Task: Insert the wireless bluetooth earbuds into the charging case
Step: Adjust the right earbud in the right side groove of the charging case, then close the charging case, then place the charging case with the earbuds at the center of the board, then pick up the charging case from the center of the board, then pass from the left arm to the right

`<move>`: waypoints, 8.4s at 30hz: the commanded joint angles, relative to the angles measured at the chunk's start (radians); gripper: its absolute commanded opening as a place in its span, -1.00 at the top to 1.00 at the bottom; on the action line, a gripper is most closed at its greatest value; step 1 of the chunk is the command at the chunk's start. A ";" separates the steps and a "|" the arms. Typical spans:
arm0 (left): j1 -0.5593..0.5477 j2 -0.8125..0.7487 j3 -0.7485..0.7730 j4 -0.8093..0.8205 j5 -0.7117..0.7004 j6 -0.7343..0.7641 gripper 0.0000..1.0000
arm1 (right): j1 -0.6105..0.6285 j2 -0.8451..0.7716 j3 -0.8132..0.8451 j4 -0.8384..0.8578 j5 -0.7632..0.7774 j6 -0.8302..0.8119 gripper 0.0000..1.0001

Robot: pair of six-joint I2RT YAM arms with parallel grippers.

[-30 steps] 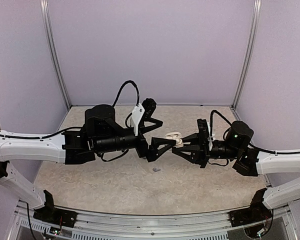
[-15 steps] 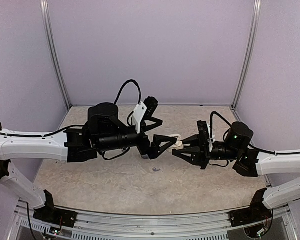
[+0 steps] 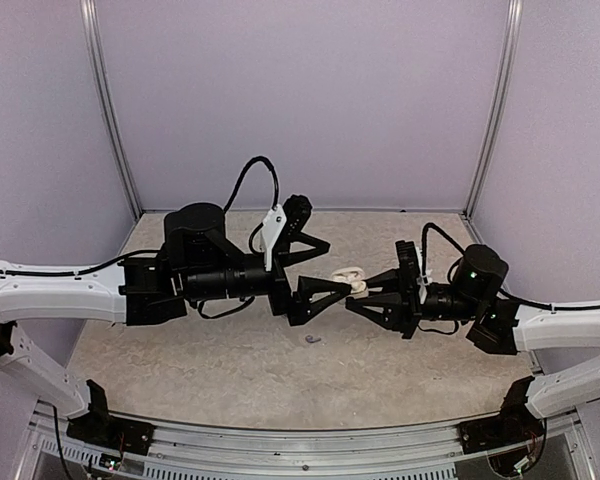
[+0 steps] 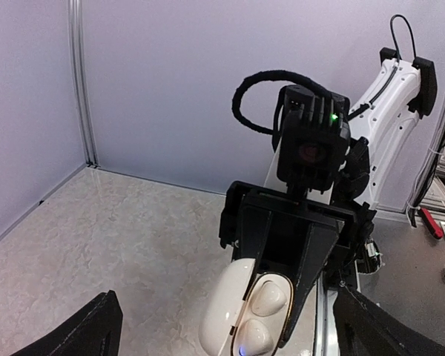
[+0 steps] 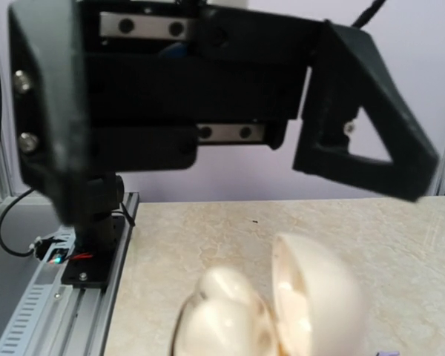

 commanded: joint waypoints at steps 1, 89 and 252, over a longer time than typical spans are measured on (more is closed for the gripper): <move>0.006 -0.036 -0.037 0.038 0.079 0.026 -0.98 | -0.012 -0.027 -0.010 0.018 -0.003 0.011 1.00; 0.218 0.104 -0.161 -0.115 -0.343 -0.348 -0.98 | -0.555 0.825 0.475 -0.426 0.093 0.218 0.13; -0.087 -0.078 -0.266 0.134 -0.232 0.458 -0.21 | -0.106 0.222 0.269 -0.295 -0.117 0.078 0.77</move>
